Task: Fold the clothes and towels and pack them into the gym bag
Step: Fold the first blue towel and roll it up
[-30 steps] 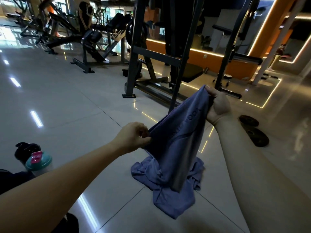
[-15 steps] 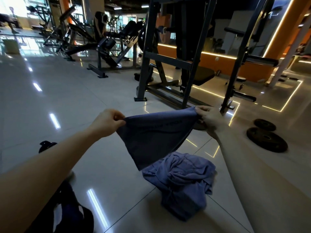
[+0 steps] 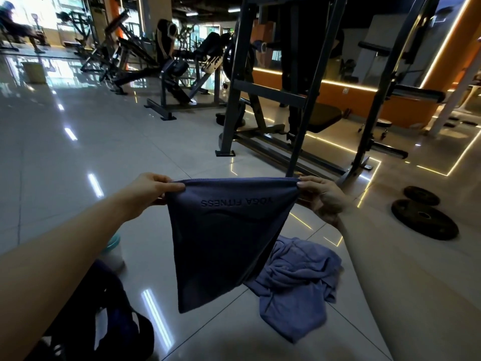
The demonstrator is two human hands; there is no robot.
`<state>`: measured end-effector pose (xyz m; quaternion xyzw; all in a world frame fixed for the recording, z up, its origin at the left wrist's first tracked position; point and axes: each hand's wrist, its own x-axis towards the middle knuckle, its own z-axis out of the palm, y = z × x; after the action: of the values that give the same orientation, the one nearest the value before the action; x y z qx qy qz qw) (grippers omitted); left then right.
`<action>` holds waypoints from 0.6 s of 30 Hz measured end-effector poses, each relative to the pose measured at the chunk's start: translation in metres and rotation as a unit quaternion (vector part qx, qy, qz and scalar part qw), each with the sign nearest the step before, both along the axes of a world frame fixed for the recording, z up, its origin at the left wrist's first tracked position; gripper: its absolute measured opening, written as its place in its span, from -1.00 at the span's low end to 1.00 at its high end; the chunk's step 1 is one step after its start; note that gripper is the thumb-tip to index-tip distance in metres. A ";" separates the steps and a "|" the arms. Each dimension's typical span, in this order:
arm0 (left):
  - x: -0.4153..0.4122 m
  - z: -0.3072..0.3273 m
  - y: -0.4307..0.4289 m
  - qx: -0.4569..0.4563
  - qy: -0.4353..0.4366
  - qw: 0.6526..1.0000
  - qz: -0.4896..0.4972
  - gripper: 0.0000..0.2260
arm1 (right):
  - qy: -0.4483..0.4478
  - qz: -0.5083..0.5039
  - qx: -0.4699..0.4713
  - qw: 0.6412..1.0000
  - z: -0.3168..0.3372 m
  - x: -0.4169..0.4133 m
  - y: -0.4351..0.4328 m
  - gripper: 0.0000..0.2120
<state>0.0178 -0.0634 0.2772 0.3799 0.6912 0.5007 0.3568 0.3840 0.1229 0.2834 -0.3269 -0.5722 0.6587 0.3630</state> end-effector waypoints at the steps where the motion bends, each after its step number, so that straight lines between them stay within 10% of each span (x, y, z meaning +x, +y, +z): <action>1: -0.002 0.001 -0.002 -0.010 -0.002 1.000 -0.013 -0.88 | 0.001 0.005 0.001 1.000 -0.001 0.000 0.001 -0.69; 4: -0.007 0.001 -0.007 -0.023 -0.004 0.999 -0.021 -0.86 | 0.008 0.014 -0.005 1.000 -0.003 -0.001 0.004 -0.51; 18: -0.014 0.030 -0.004 0.120 -0.083 0.989 0.014 -0.95 | -0.145 0.207 -0.040 0.967 0.000 -0.009 0.010 -0.84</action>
<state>0.0035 -0.0678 0.3071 0.3676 0.5994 0.6144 0.3579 0.3747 0.1325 0.2833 -0.3077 -0.6473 0.6873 0.1181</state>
